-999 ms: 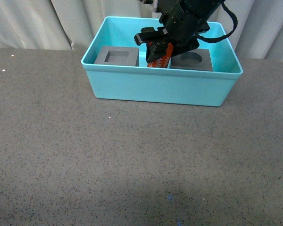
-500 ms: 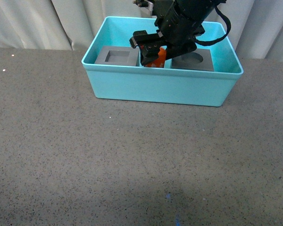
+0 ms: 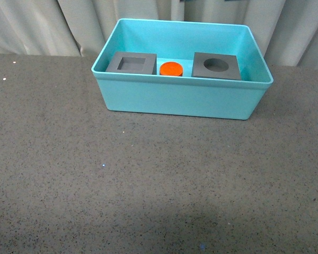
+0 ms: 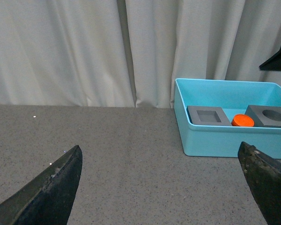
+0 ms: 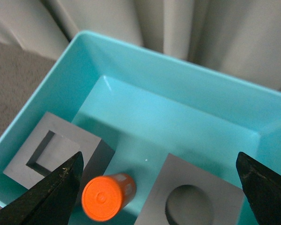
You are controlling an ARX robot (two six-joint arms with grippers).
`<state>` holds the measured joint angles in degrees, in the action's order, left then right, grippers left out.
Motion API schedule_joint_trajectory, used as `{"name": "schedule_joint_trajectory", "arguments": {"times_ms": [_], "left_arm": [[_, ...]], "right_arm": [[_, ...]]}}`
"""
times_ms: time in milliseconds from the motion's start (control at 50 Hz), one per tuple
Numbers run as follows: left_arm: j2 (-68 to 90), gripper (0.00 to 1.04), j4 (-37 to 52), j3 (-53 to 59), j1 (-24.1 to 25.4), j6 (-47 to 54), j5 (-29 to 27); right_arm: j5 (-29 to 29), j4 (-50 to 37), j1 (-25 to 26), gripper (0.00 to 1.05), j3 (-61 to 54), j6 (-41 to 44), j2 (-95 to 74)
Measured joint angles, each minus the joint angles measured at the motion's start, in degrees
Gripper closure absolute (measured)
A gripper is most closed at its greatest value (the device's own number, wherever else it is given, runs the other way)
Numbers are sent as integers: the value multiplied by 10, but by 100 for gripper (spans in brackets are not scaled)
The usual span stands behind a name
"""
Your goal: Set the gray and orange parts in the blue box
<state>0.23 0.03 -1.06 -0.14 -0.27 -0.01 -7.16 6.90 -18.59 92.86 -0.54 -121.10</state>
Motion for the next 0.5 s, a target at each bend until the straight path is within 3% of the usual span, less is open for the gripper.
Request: {"name": "schedule_joint_trajectory", "arguments": {"times_ms": [280, 500], "left_arm": [[0, 7, 0, 0, 0, 0, 0], [0, 7, 0, 0, 0, 0, 0]], "right_arm": [[99, -145, 22, 10, -216, -17, 175], [151, -212, 43, 10, -358, -21, 290]]}}
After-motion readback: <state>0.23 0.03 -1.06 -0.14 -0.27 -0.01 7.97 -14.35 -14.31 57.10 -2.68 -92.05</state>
